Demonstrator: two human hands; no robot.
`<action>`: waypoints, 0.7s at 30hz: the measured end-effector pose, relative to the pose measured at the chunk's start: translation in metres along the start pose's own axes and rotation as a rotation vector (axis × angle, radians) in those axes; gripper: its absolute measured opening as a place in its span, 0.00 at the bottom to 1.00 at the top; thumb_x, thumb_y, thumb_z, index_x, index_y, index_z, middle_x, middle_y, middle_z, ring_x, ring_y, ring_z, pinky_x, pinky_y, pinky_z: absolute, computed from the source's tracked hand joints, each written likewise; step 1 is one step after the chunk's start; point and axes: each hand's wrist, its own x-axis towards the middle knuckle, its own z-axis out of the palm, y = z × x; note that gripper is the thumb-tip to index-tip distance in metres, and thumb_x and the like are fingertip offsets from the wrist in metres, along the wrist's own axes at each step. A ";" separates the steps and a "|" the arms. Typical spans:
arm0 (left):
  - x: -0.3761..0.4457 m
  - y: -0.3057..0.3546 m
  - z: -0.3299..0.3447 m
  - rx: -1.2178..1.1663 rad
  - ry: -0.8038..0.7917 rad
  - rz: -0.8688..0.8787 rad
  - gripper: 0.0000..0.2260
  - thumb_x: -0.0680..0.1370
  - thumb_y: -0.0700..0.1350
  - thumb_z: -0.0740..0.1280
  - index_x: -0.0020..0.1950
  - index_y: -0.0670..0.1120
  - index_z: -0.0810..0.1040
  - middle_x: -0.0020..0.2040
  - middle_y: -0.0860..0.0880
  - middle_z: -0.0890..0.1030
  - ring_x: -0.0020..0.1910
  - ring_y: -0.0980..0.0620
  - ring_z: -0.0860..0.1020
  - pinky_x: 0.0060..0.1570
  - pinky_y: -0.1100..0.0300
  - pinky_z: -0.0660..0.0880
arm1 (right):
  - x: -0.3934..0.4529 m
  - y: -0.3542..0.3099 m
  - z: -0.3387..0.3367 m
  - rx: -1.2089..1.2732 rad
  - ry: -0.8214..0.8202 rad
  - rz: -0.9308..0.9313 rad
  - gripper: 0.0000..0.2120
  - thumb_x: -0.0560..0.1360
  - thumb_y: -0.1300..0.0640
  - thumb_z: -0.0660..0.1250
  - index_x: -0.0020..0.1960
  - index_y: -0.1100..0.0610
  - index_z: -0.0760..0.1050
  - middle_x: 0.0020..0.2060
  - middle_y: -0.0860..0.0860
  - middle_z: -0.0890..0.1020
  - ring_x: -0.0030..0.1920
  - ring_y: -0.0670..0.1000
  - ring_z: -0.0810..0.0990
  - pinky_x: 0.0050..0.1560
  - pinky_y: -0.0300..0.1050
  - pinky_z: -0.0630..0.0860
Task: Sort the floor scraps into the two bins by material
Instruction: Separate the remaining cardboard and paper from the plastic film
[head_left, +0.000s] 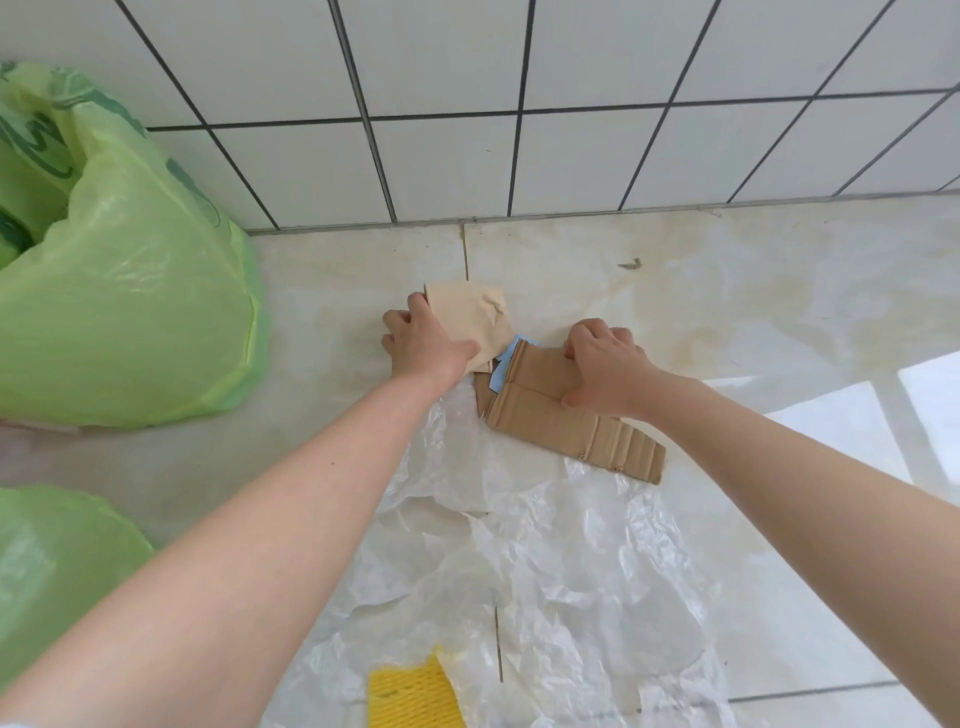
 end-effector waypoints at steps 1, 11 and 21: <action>0.000 0.001 0.000 -0.037 -0.017 0.004 0.31 0.71 0.46 0.73 0.67 0.45 0.60 0.65 0.43 0.63 0.61 0.40 0.68 0.53 0.55 0.67 | 0.000 -0.001 0.000 -0.010 0.009 0.008 0.28 0.67 0.53 0.72 0.61 0.59 0.65 0.62 0.55 0.66 0.63 0.62 0.65 0.61 0.54 0.69; 0.001 0.001 -0.001 -0.268 -0.047 0.019 0.30 0.68 0.41 0.75 0.64 0.48 0.63 0.60 0.46 0.73 0.57 0.45 0.73 0.48 0.56 0.71 | -0.003 0.000 -0.004 -0.031 -0.039 0.033 0.25 0.66 0.48 0.73 0.57 0.57 0.67 0.53 0.56 0.66 0.54 0.59 0.66 0.54 0.50 0.68; -0.016 -0.027 -0.048 -0.619 0.015 -0.060 0.28 0.68 0.36 0.74 0.62 0.49 0.64 0.56 0.50 0.75 0.54 0.49 0.76 0.39 0.55 0.79 | -0.032 -0.012 -0.038 0.328 0.217 -0.099 0.11 0.70 0.65 0.64 0.47 0.54 0.66 0.46 0.54 0.74 0.48 0.57 0.74 0.41 0.46 0.68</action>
